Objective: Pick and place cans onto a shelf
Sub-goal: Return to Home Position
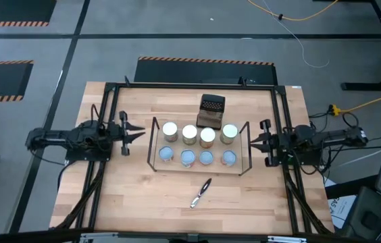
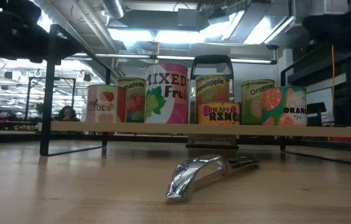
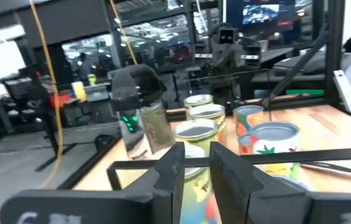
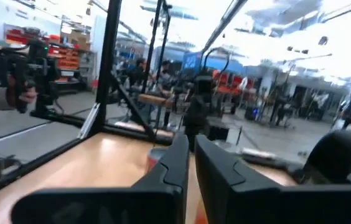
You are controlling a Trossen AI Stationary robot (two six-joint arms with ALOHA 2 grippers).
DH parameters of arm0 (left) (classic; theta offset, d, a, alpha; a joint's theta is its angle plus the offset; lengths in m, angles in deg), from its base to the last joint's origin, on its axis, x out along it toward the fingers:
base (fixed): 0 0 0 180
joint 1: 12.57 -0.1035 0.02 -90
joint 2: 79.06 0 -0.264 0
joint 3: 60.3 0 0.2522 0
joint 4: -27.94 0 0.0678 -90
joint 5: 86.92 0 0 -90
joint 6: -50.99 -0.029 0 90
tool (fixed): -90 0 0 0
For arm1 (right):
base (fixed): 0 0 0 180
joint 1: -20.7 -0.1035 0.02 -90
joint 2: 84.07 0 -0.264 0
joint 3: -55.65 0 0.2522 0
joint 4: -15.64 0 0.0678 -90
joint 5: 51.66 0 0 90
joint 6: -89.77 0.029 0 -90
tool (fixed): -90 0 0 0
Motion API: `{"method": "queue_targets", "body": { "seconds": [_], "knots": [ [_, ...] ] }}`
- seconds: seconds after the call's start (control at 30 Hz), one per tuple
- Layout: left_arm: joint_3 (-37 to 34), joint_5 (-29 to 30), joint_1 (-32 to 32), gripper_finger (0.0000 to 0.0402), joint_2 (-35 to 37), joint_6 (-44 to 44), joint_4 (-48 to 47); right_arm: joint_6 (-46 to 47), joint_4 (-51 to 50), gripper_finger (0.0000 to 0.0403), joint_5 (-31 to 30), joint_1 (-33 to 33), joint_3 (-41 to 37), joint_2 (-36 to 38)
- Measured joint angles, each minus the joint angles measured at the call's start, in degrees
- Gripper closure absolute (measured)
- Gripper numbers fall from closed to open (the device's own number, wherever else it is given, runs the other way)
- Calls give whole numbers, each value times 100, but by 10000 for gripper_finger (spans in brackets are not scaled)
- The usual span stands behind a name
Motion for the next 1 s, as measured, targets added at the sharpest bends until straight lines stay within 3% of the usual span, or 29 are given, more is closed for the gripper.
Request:
{"method": "queue_targets", "body": {
  "seconds": [0.2,0.4,0.7,1.0],
  "knots": [
    [0,-201,-165,334,0,479,-407,116,-163,369,490,220,0,4],
    [0,-204,-169,334,0,553,-486,-75,-848,369,560,593,0,2],
    [0,-203,-169,334,0,670,-489,332,-1064,369,929,1098,22,8],
    [0,-201,-169,334,0,667,-491,323,-1097,369,383,1172,22,8]
  ]
}}
